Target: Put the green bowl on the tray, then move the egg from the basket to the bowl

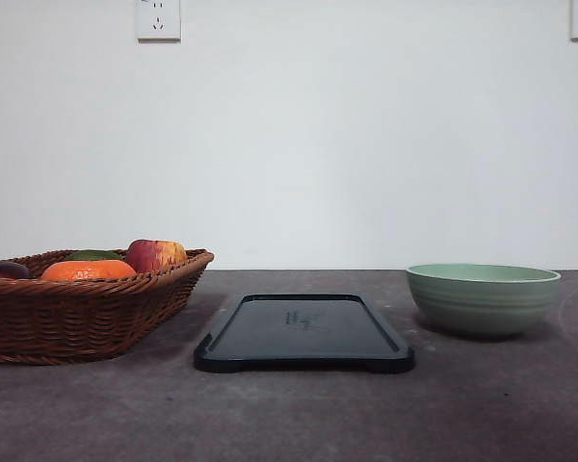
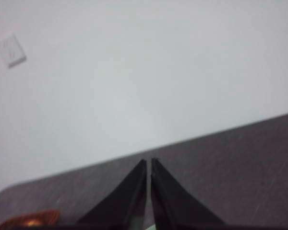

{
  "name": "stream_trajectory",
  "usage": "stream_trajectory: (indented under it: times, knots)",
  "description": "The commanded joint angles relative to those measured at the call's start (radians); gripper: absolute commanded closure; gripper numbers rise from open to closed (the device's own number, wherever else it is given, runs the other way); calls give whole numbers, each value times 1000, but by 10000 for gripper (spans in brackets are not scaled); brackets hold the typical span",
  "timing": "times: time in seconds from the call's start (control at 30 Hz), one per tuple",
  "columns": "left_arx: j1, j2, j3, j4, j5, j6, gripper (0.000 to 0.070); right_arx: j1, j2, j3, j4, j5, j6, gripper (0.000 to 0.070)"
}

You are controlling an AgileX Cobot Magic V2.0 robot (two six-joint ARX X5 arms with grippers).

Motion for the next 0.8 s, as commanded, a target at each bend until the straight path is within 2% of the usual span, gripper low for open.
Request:
stream_trajectory:
  times: [0.0, 0.2, 0.4, 0.57, 0.77]
  knots:
    - [0, 55, 49, -14, 33, 68, 700, -1, 55, 48, -24, -42, -34, 693]
    - [0, 242, 174, -131, 147, 144, 700, -1, 222, 185, -131, -157, -169, 693]
    - [-1, 389, 259, -250, 273, 218, 700, 0, 381, 290, -265, -197, -284, 693]
    - [-20, 472, 284, -337, 291, 313, 700, 9, 499, 346, -336, -238, -318, 693]
    - [-57, 538, 315, -457, 291, 482, 700, 45, 605, 401, -458, -262, -408, 693]
